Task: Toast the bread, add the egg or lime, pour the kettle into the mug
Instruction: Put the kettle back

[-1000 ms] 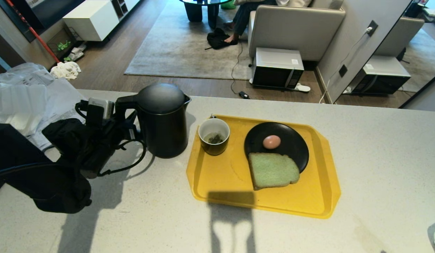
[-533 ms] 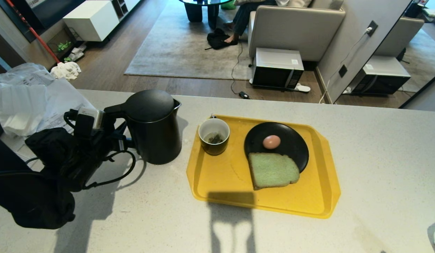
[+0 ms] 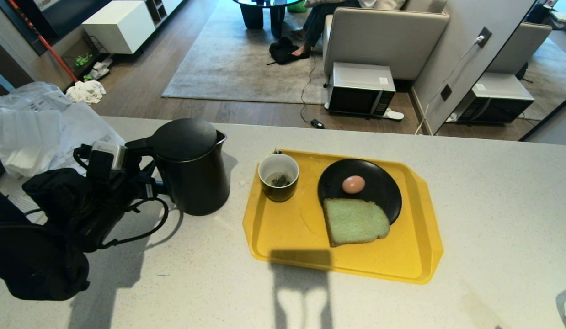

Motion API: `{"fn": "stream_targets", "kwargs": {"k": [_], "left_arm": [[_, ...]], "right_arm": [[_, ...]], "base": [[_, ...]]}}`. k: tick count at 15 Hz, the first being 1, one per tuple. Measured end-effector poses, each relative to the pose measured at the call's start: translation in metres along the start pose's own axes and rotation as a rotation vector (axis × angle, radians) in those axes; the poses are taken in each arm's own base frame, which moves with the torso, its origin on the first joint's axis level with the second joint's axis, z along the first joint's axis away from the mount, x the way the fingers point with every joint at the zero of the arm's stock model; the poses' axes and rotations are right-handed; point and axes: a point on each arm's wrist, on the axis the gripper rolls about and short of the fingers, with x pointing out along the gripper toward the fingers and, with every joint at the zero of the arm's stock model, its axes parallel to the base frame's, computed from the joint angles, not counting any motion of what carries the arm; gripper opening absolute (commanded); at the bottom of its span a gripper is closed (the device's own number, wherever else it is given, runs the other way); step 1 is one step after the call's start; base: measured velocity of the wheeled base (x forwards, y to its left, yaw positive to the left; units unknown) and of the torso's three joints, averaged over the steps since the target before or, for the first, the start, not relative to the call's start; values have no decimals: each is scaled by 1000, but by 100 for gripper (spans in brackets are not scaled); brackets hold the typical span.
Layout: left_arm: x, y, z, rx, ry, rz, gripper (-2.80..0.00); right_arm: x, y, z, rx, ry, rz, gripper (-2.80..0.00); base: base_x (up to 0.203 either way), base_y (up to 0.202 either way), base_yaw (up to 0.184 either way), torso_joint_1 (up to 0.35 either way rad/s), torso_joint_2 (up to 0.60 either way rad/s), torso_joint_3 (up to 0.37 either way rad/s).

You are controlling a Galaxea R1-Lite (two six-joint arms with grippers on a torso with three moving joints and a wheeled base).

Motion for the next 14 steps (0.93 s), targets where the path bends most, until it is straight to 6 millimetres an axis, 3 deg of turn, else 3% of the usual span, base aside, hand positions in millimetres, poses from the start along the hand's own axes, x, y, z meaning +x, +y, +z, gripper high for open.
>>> {"fn": "stream_targets", "kwargs": {"k": [7,8,14], "left_arm": [[-1,3,2,3,-5,10,-280],[-2,3,3,5,-6,11,0],[-10,5,0,3,17,8,0]], "right_arm": [[0,0,0,0,-1,-1,-280],[0,0,0,0,-1,0,-280],[0,0,0,0,0,0,-280]], "base": [[0,0,0,0,0,0],[0,0,0,0,0,0],[0,0,0,0,0,0]]}}
